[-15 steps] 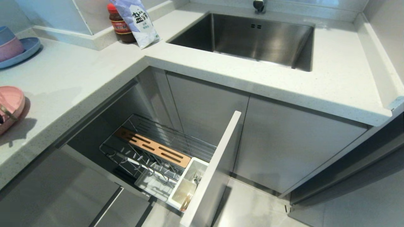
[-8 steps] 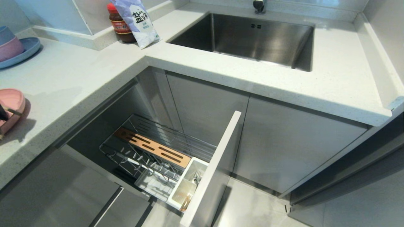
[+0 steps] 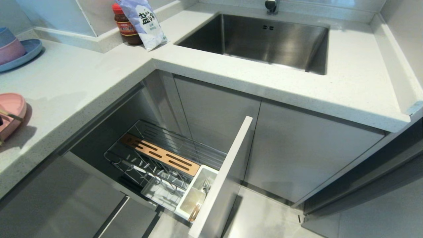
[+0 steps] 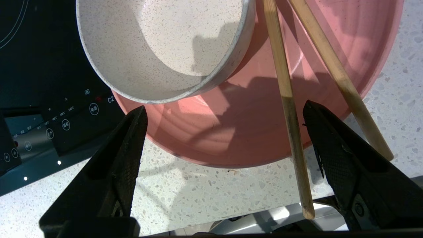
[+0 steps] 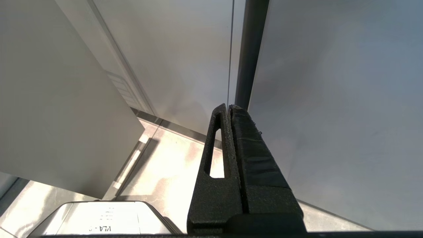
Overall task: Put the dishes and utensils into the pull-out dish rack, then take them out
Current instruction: Take the fork out of the cupboard
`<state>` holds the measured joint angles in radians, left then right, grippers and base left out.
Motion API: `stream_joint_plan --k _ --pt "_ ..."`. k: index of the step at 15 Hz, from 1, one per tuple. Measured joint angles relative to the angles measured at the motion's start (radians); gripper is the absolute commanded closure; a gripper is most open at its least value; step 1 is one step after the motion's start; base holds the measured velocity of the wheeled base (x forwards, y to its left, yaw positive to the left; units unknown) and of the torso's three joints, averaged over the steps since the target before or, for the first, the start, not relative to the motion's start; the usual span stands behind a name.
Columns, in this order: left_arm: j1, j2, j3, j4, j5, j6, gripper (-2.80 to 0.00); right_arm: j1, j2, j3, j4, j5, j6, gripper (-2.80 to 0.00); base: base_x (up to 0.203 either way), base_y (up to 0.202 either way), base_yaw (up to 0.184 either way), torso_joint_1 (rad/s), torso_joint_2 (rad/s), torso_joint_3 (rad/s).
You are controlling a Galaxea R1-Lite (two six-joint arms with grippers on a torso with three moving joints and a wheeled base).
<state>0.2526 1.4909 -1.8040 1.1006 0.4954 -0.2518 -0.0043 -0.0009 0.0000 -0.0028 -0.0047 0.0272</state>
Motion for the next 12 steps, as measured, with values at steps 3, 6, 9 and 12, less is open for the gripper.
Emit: stream_joint_plan --k 3,6,9,12 --pt "0.0 -0.012 0.0 0.0 0.0 0.001 -2.8 0.0 0.0 0.0 0.0 0.0 0.0 0.0 0.0 0.0 0.0 0.0 0.0 0.0" --pt "0.0 -0.029 0.0 0.0 0.0 0.001 -2.8 0.0 0.0 0.0 0.0 0.0 0.0 0.0 0.0 0.0 0.0 0.0 0.0 0.0" --pt "-0.001 -0.054 0.003 0.0 -0.002 0.002 -2.8 0.0 0.0 0.0 0.0 0.0 0.0 0.0 0.0 0.0 0.0 0.0 0.0 0.0" --pt "-0.005 -0.097 0.008 0.0 -0.002 0.008 0.0 0.0 0.0 0.0 0.0 0.0 0.0 0.0 0.0 0.0 0.0 0.0 0.0 0.0"
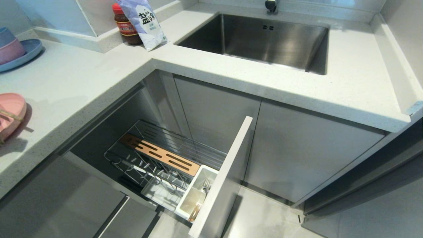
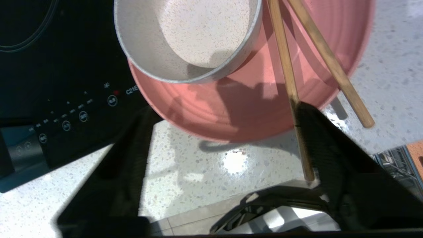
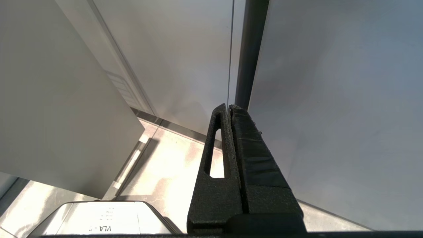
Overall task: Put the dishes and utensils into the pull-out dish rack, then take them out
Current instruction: Take the fork out of the cupboard
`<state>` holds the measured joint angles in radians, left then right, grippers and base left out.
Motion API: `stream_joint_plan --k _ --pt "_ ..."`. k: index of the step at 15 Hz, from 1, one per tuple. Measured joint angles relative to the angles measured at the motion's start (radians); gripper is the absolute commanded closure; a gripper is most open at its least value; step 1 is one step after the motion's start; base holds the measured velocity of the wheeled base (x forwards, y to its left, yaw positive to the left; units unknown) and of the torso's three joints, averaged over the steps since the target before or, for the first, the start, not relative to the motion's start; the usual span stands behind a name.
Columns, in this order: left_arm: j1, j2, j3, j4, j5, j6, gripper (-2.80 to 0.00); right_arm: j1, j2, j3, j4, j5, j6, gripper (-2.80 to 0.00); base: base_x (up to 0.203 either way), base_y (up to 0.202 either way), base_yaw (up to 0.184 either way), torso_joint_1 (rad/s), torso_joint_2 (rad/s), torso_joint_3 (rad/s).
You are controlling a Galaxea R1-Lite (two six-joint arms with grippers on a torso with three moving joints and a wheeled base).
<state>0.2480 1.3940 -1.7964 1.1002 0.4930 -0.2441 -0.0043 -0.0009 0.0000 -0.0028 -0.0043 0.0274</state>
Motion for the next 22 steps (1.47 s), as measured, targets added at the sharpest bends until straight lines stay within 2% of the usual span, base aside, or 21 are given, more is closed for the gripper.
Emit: stream_joint_plan --k 6,8,10,13,16,19,22 --pt "-0.045 -0.131 0.004 -0.011 0.0 0.001 0.0 0.0 0.0 0.0 0.0 0.0 0.0 0.0 0.0 0.0 0.0 0.0 0.0 0.0" --pt "-0.1 -0.179 0.01 -0.074 -0.004 -0.006 0.0 0.0 0.0 0.0 0.0 0.0 0.0 0.0 0.0 0.0 0.0 0.0 0.0 0.0" --pt "-0.165 -0.216 0.026 -0.189 -0.005 -0.024 0.0 0.0 0.0 0.0 0.0 0.0 0.0 0.0 0.0 0.0 0.0 0.0 0.0 0.0" --pt "-0.312 -0.238 0.046 -0.321 -0.007 -0.138 0.0 0.02 0.0 0.0 0.0 0.0 0.0 0.0 0.0 0.0 0.0 0.0 0.0 0.0" --pt "-0.457 -0.23 0.148 -0.525 -0.017 -0.284 0.0 0.003 0.0 0.0 0.0 0.0 0.0 0.0 0.0 0.0 0.0 0.0 0.0 0.0" --pt "-0.59 -0.204 0.261 -0.649 -0.019 -0.35 0.0 0.0 0.0 0.0 0.0 0.0 0.0 0.0 0.0 0.0 0.0 0.0 0.0 0.0" --pt "-0.724 -0.158 0.336 -0.656 -0.019 -0.392 0.0 0.0 0.0 0.0 0.0 0.0 0.0 0.0 0.0 0.0 0.0 0.0 0.0 0.0"
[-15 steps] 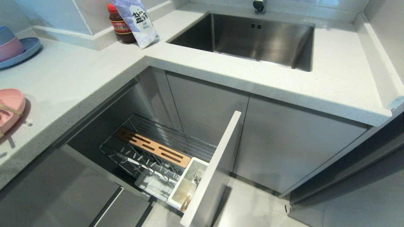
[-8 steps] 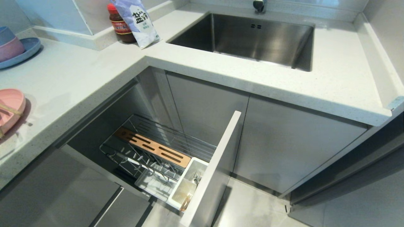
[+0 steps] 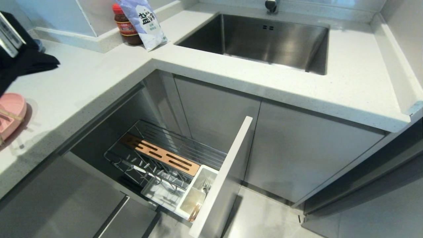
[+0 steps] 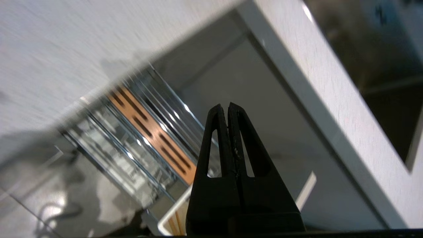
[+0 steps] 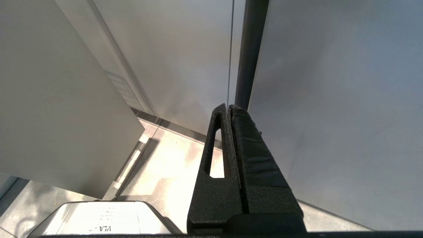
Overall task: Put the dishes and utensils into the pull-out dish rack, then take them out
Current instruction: Take the fork out of the cupboard
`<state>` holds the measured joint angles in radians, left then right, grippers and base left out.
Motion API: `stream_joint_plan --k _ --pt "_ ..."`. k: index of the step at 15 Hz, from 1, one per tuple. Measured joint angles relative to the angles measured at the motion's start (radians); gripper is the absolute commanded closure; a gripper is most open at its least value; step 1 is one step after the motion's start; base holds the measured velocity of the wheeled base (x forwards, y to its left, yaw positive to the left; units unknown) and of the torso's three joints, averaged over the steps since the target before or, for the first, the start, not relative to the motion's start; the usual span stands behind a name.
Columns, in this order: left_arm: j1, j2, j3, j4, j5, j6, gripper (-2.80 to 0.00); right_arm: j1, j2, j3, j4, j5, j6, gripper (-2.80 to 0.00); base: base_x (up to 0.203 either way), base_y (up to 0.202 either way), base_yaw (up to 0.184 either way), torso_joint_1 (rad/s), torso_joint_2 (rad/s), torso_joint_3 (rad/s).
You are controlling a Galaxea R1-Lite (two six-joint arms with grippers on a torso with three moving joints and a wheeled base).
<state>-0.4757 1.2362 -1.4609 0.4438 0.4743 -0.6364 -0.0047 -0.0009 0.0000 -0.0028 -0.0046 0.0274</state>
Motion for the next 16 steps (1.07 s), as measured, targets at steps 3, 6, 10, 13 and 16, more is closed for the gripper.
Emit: stream_joint_plan --k 3,6,10,13,16 --pt "-0.125 0.081 0.081 0.012 0.0 -0.046 0.0 0.0 0.0 0.0 0.0 0.0 0.0 0.0 0.0 0.0 0.0 0.0 0.0 0.0" --pt "-0.166 0.182 0.12 0.072 0.0 -0.054 0.0 0.0 0.0 0.0 0.0 0.0 0.0 0.0 0.0 0.0 0.0 0.0 0.0 0.0" --pt "-0.185 0.307 0.129 0.185 0.0 -0.052 0.0 0.0 0.0 0.0 0.0 0.0 0.0 0.0 0.0 0.0 0.0 0.0 0.0 0.0" --pt "-0.202 0.392 0.133 0.241 0.0 -0.054 -2.8 0.001 0.0 0.0 0.0 0.0 0.0 0.0 0.0 0.0 0.0 0.0 0.0 0.0" --pt "-0.209 0.456 0.146 0.245 0.0 -0.053 -2.8 0.0 0.0 0.0 0.0 0.0 0.0 0.0 0.0 0.0 0.0 0.0 0.0 0.0"
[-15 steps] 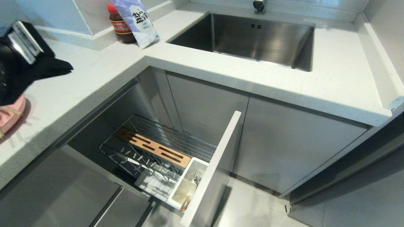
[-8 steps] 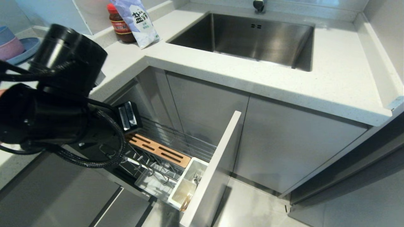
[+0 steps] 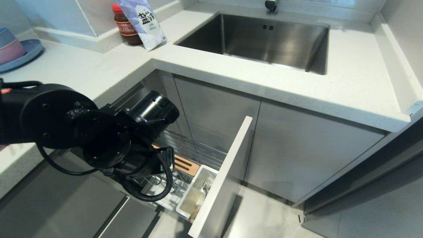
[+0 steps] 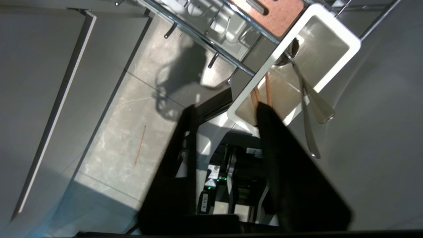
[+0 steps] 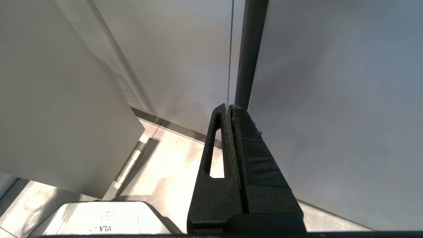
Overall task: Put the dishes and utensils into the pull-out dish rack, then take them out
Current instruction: Take the fork out of the cupboard
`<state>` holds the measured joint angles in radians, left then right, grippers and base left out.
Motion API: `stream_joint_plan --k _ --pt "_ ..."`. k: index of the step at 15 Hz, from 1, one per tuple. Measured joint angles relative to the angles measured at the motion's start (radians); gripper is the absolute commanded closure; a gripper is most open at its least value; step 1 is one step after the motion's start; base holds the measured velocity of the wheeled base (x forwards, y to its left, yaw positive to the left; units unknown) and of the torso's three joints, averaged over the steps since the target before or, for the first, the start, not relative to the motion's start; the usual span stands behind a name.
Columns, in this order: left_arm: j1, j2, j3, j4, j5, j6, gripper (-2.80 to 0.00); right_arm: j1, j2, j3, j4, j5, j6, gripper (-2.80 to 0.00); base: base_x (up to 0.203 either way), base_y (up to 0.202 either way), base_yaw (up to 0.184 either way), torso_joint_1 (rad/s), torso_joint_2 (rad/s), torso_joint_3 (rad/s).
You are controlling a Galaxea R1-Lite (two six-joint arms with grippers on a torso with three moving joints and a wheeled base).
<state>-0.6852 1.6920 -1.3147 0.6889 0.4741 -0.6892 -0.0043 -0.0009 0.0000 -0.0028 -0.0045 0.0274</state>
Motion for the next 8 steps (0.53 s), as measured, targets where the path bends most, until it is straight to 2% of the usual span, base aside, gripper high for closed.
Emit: stream_joint_plan --k 2,4,8 --pt "-0.008 0.03 0.003 0.001 -0.008 -0.001 -2.8 0.0 0.0 0.0 0.0 0.0 0.0 0.0 0.0 0.0 0.0 0.0 0.0 0.0" --pt "-0.011 0.051 0.004 0.002 -0.062 -0.001 -2.8 0.0 0.0 0.0 0.0 0.0 0.0 0.0 0.0 0.0 0.0 0.0 0.0 0.0" --pt "-0.011 0.076 0.003 0.002 -0.263 0.003 -2.8 0.0 0.0 0.0 0.0 0.0 0.0 0.0 0.0 0.0 0.0 0.0 0.0 0.0"
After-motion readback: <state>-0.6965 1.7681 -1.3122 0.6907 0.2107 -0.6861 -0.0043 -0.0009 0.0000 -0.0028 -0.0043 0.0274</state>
